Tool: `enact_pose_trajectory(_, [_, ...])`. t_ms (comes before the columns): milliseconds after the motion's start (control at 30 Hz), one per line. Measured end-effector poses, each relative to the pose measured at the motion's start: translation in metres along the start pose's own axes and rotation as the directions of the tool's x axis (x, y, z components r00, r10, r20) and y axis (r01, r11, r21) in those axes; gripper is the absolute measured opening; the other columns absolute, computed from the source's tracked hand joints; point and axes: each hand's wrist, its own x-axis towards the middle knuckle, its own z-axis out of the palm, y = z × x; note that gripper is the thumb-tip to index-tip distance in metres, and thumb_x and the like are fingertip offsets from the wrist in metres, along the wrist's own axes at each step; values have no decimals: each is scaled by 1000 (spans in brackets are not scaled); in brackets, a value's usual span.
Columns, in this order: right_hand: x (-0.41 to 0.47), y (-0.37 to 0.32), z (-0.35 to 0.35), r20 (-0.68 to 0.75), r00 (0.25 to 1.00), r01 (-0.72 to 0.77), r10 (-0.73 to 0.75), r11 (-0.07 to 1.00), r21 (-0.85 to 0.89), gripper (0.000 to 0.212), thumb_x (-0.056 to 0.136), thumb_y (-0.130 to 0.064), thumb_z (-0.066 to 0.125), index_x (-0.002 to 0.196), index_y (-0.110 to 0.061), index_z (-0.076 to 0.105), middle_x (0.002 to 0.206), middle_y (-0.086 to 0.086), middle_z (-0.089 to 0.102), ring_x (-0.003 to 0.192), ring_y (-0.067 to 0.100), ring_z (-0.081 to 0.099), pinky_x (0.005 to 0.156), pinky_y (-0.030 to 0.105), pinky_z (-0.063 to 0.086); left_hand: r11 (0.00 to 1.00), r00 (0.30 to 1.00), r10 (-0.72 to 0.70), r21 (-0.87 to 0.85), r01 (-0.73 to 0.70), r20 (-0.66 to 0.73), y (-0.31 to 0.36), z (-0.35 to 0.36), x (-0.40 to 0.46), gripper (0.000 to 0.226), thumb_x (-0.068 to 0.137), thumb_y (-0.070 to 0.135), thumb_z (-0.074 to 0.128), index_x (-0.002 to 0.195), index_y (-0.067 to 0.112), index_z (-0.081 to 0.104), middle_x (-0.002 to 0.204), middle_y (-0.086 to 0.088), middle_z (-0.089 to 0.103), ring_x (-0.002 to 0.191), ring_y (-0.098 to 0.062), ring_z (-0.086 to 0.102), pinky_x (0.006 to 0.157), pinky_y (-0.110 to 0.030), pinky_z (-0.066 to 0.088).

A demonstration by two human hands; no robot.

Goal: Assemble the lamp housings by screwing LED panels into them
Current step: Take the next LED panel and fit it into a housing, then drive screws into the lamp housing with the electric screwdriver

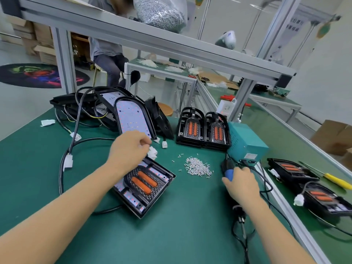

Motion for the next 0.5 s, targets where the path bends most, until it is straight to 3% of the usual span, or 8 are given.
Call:
enact_pose_trajectory(133, [2,0,5,-10,999,-48,47,998,-37,47,93,-38,58,124,-4,47,128,15,47,117,33,49,87,34,44,990,944,71,90,-105,321,40,32,29,14,83,15,60,85,22,73,81,11,63,89,-16,62,81,-33,51])
enact_pose_trajectory(267, [3,2,7,20,997,-73,74,996,-49,45,93,-34,58,124,-5,45,127,15,49,112,31,55,77,31,41,972,827,19,184,-148,563,61,68,48,17,82,8,65,93,18,75,99,3,73,93,-17,66,86,-35,54])
enact_pose_trajectory(400, [1,9,15,48,993,-110,112,993,-36,44,94,-35,57,123,-5,42,124,13,54,109,29,59,72,28,38,927,740,-71,318,-199,669,61,87,56,25,80,12,73,105,9,71,109,-5,70,103,-25,62,89,-38,52])
enact_pose_trajectory(500, [2,12,19,36,992,-121,121,993,11,39,95,-34,56,116,-5,43,118,12,58,103,29,60,68,28,38,894,720,-107,383,-232,685,61,94,57,33,78,19,76,108,11,68,112,-5,67,107,-26,60,90,-41,52])
